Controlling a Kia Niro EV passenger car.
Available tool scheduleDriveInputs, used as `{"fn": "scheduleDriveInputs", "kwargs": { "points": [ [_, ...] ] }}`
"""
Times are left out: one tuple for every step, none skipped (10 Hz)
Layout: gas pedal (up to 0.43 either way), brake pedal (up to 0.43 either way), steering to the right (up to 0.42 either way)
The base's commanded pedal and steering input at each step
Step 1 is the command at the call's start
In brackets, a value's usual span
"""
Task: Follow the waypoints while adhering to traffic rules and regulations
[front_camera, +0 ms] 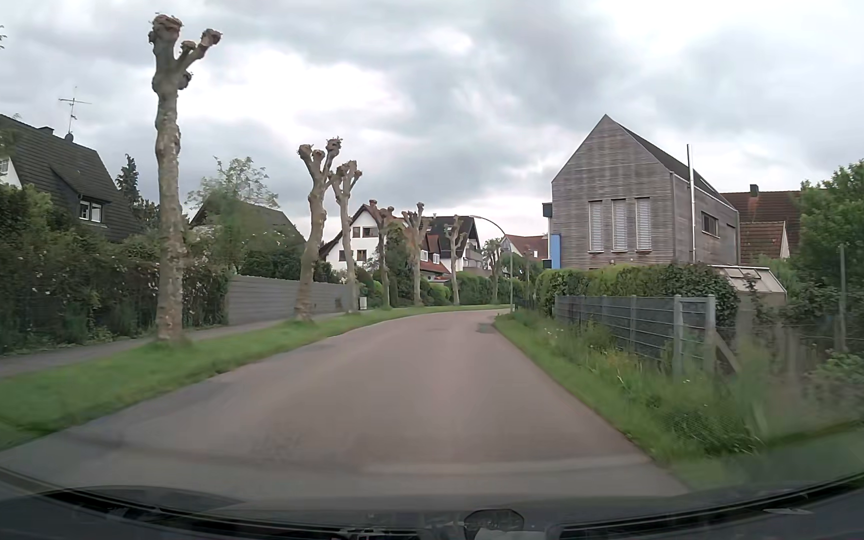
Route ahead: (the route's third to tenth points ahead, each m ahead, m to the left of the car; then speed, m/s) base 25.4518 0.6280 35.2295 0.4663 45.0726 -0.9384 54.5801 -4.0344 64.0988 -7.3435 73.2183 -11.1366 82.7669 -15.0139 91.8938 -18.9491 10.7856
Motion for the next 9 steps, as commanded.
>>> {"fn": "scheduleDriveInputs", "kwargs": {
  "points": [
    [0.059, 0.0, 0.002],
    [0.059, 0.0, 0.002],
    [0.059, 0.0, 0.002],
    [0.059, 0.0, 0.002],
    [0.059, 0.0, 0.003],
    [0.059, 0.0, 0.004],
    [0.059, 0.0, 0.005],
    [0.059, 0.0, 0.008],
    [0.059, 0.0, 0.009]
  ]
}}
